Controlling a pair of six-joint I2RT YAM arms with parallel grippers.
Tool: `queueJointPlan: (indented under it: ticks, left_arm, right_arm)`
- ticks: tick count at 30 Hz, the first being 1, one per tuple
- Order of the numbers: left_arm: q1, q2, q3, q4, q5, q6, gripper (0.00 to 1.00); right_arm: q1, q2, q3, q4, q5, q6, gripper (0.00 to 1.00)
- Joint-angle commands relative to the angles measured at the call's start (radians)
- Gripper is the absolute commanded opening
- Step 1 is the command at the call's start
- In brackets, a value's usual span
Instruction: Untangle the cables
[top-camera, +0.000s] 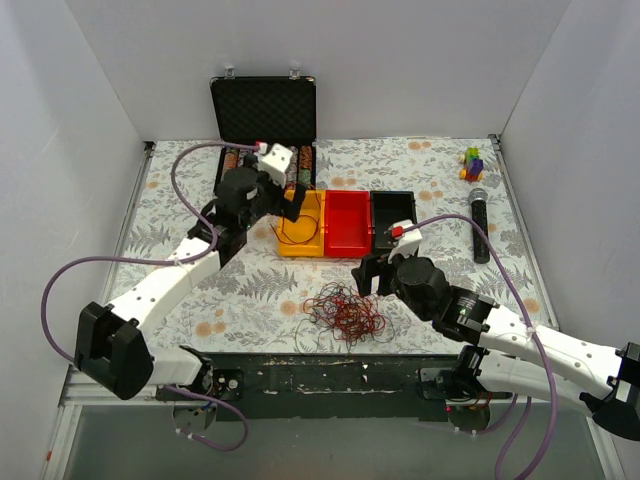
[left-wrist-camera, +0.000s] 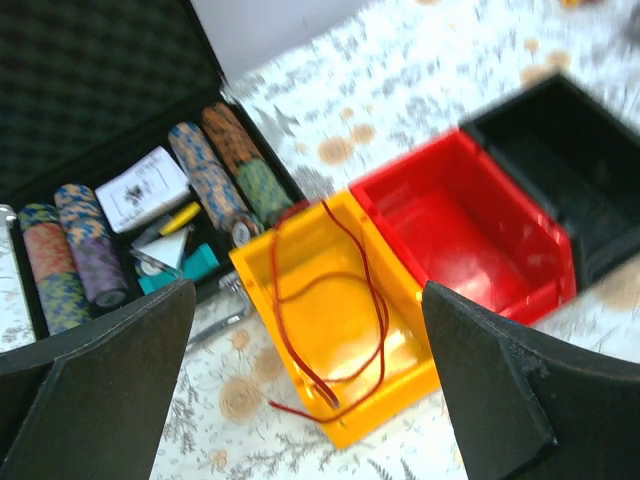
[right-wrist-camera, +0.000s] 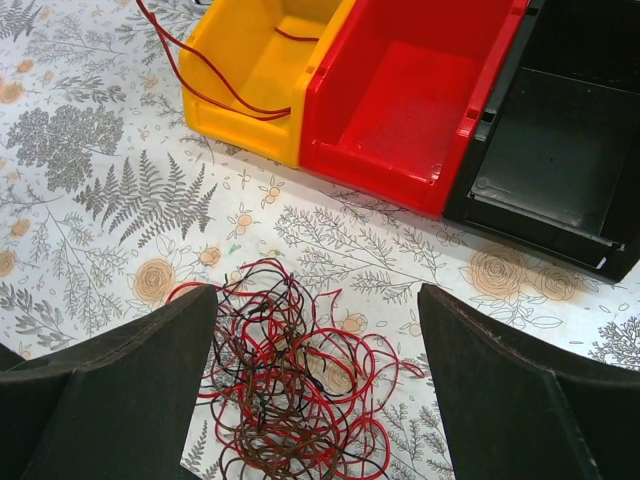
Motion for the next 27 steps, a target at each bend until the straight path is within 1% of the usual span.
queueJointPlan:
  ticks: [1,3,5,8,10,11,13,15,19,21,22,25,27]
  left_arm:
    - [0.077,0.058,0.191,-0.098,-0.008,-0.147,0.98]
    - [0.098,0.153,0.283,-0.182,0.031,-0.19,0.98]
    - [0.109,0.22,0.329,-0.227,0.061,-0.203,0.98]
    - [0.12,0.297,0.386,-0.305,0.182,-0.219,0.9]
    - [0.12,0.328,0.411,-0.35,0.258,-0.223,0.81]
    - [0.12,0.334,0.412,-0.359,0.273,-0.223,0.77]
    - [0.12,0.339,0.394,-0.364,0.278,-0.212,0.72]
    - [0.121,0.334,0.377,-0.364,0.253,-0.21,0.67]
    - [0.123,0.307,0.35,-0.344,0.247,-0.212,0.43]
    - [0.123,0.299,0.342,-0.332,0.241,-0.221,0.35]
    - [0.123,0.299,0.342,-0.329,0.235,-0.227,0.33]
    - [0.123,0.293,0.343,-0.313,0.206,-0.226,0.39]
    - [0.121,0.287,0.34,-0.301,0.18,-0.213,0.4]
  right_arm:
    - [-0.01,-0.016,-0.015,0.051,-0.01,-0.004,0.9]
    - [-0.011,-0.015,-0.015,0.053,-0.014,-0.001,0.9]
    - [-0.014,-0.019,-0.012,0.05,-0.015,0.002,0.9]
    - [-0.016,-0.03,-0.009,0.04,-0.009,0.004,0.9]
    - [-0.019,-0.039,-0.011,0.03,-0.003,0.002,0.9]
    - [-0.019,-0.046,-0.012,0.027,-0.001,0.004,0.9]
    - [-0.019,-0.052,-0.017,0.022,-0.001,0.004,0.9]
    - [-0.022,-0.055,-0.02,0.022,-0.006,0.005,0.9]
    - [-0.026,-0.052,-0.028,0.039,-0.02,0.01,0.9]
    - [-0.027,-0.044,-0.029,0.048,-0.03,0.01,0.9]
    - [-0.028,-0.038,-0.028,0.049,-0.035,0.011,0.9]
    - [-0.027,-0.032,-0.026,0.048,-0.04,0.014,0.89]
    - [-0.028,-0.035,-0.028,0.048,-0.038,0.014,0.89]
